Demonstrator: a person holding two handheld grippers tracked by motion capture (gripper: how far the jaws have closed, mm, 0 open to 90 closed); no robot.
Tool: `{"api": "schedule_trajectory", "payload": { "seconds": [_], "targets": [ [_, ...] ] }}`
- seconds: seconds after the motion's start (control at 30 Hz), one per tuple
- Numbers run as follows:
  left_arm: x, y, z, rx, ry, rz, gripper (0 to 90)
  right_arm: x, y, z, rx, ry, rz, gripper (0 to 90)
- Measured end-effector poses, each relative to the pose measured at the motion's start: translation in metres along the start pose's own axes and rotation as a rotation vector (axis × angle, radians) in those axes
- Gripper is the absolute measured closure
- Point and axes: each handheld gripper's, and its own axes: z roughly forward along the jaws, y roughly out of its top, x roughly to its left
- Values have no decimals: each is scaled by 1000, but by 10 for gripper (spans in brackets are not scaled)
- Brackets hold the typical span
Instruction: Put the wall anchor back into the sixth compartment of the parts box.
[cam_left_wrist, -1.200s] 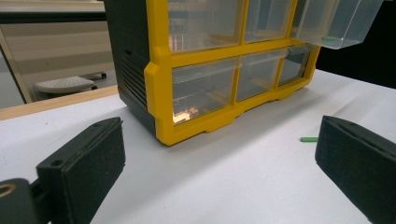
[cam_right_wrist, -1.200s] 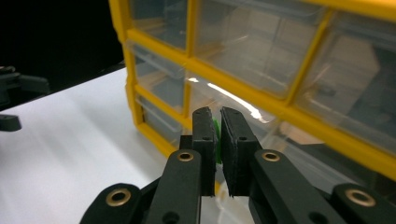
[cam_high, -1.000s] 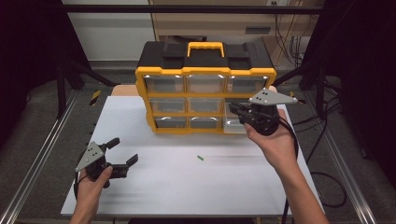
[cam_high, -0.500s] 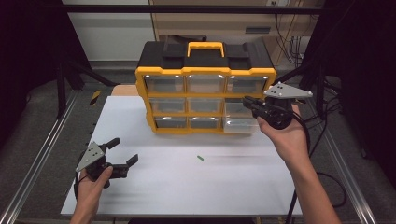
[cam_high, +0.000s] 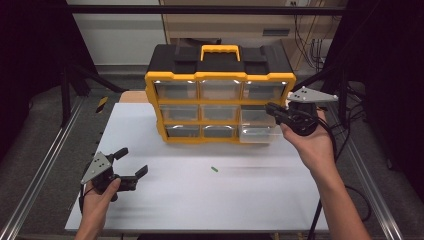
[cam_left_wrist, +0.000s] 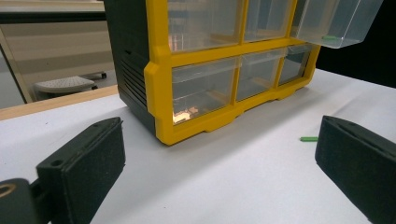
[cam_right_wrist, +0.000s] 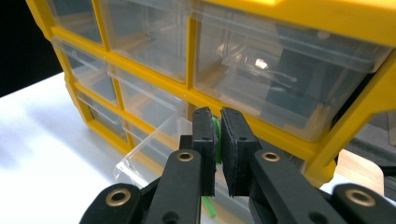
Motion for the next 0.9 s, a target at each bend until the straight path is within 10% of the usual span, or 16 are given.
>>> {"api": "schedule_trajectory", "payload": {
  "seconds": [0.5, 0.9],
  "targets": [
    [0, 0, 0, 0, -1, 0, 17, -2, -7, 16, 81, -16, -16, 842],
    [0, 0, 1, 1, -3, 1, 18, 23, 3, 17, 3, -39, -61, 411]
  ]
}}
